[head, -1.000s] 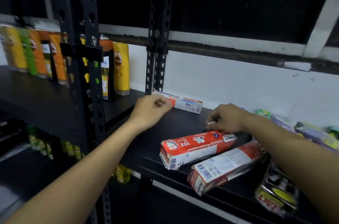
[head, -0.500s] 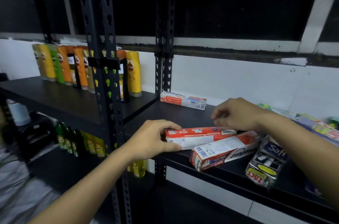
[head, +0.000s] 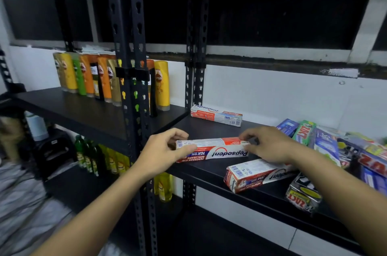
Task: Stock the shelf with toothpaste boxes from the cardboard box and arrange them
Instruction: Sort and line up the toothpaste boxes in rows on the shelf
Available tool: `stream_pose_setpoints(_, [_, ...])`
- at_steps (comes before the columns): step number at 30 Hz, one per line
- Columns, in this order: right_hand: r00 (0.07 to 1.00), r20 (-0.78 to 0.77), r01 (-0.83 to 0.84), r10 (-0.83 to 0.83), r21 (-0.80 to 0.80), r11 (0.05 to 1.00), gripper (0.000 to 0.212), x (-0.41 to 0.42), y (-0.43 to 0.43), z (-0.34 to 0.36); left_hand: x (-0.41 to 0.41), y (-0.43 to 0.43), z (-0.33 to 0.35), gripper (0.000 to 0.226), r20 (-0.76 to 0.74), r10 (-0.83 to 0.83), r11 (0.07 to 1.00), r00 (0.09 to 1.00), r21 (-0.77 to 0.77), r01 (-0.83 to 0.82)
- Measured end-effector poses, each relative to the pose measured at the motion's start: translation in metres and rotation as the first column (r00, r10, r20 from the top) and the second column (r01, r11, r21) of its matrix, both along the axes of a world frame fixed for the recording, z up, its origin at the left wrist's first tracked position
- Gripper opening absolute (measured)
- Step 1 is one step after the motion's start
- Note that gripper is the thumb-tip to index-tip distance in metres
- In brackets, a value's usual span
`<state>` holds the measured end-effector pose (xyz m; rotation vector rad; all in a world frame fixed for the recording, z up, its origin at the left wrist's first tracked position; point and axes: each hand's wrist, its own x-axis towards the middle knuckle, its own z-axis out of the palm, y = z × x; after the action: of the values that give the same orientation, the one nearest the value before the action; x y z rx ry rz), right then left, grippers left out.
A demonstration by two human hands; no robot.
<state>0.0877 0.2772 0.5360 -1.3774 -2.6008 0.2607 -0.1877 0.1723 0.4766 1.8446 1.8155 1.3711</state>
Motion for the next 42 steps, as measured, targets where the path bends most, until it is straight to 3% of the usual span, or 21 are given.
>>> stream_pose_setpoints(4, [0.996, -0.081, 0.041, -0.043, -0.031, 0.999, 0.029, -0.001, 0.002, -0.004, -0.003, 0.001, -0.003, 0.034, -0.01, -0.011, 1.0, 1.0, -0.021, 0.011])
stream_pose_setpoints(9, [0.987, -0.11, 0.127, -0.118, 0.075, 0.989, 0.051, -0.007, -0.002, -0.007, 0.0, 0.006, 0.001, 0.033, -0.012, 0.122, 0.992, 0.992, -0.041, -0.122])
stream_pose_setpoints(15, [0.969, -0.235, 0.066, -0.071, -0.027, 0.997, 0.029, -0.012, -0.011, -0.006, 0.003, 0.007, -0.006, 0.029, 0.065, 0.296, 0.954, 0.953, 0.017, -0.298])
stream_pose_setpoints(20, [0.969, -0.245, -0.035, 0.012, -0.09, 0.995, 0.02, -0.028, -0.015, -0.009, 0.001, 0.001, -0.003, 0.014, 0.131, 0.261, 0.965, 0.956, -0.032, -0.259])
stream_pose_setpoints(26, [0.951, -0.263, -0.21, 0.161, -0.171, 0.963, 0.044, -0.067, -0.024, -0.011, 0.003, -0.014, -0.01, 0.006, 0.305, 0.24, 0.971, 0.922, -0.076, -0.228])
stream_pose_setpoints(31, [0.973, -0.146, -0.199, 0.181, -0.12, 0.973, 0.051, -0.083, -0.021, -0.005, 0.016, -0.027, -0.012, 0.011, 0.485, 0.1, 0.995, 0.869, -0.077, -0.071])
stream_pose_setpoints(35, [0.979, -0.189, -0.079, 0.072, -0.027, 0.997, 0.035, -0.081, -0.023, -0.002, 0.031, -0.024, -0.014, 0.025, 0.509, -0.019, 0.994, 0.86, -0.084, 0.071])
stream_pose_setpoints(39, [0.997, -0.074, -0.028, 0.021, -0.1, 0.995, 0.056, -0.073, -0.029, 0.004, 0.039, -0.011, -0.014, 0.034, 0.475, -0.078, 0.986, 0.877, -0.093, 0.139])
stream_pose_setpoints(42, [0.996, -0.078, 0.028, -0.034, -0.077, 0.997, 0.056, -0.074, -0.028, -0.005, 0.035, -0.002, -0.012, 0.035, 0.406, -0.08, 0.985, 0.91, -0.109, 0.135])
